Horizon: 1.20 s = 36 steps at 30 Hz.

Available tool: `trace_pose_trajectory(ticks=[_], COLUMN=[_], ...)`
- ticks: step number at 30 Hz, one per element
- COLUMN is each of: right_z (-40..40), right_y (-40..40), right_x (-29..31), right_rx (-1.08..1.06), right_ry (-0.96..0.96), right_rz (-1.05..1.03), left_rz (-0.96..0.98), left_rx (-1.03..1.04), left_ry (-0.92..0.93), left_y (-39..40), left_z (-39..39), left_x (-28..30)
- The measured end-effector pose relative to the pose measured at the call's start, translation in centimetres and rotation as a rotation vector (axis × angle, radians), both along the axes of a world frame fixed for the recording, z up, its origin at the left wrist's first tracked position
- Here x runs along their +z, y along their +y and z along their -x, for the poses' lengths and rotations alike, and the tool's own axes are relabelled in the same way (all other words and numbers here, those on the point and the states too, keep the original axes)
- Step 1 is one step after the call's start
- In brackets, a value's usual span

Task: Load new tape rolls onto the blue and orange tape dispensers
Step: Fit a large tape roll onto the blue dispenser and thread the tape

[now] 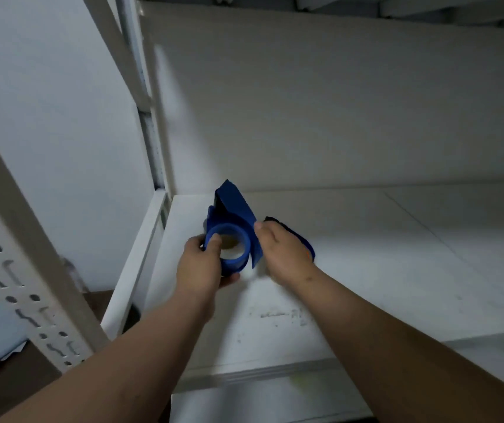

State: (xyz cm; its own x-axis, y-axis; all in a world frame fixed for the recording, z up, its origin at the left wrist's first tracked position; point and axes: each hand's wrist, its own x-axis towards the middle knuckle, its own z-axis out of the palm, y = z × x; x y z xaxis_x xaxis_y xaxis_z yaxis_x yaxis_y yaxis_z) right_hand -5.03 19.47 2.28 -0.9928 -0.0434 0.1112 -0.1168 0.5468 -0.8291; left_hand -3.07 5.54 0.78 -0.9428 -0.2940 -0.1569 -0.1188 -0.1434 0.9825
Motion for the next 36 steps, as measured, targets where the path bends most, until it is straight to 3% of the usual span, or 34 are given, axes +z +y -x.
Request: trace_pose_trajectory(ticks=[8, 20, 25, 36], right_z=[-4.3, -11.6, -11.1, -6.0], right_y=[13.3, 36.6, 43.4, 55.7], right_x=[1.7, 1.1, 0.6, 0.5], right_rx=[-0.101, -0.247, -0.348, -0.458], right_ry=[-0.024, -0.133, -0.125, -0.116], right_rz=[0.056, 0.031, 0.055, 0.055], left_rz=[0.018, -0.052, -0.010, -0.223], left_rx=[-0.247, -0.521, -0.617, -0.751], left_ry=[0.021, -0.131, -0.171, -0.314], left_y=[13.3, 36.6, 43.2, 55.9], left_z=[-1.0, -4.5, -2.4, 4.7], left_x=[1.5, 0.5, 0.6, 0.1])
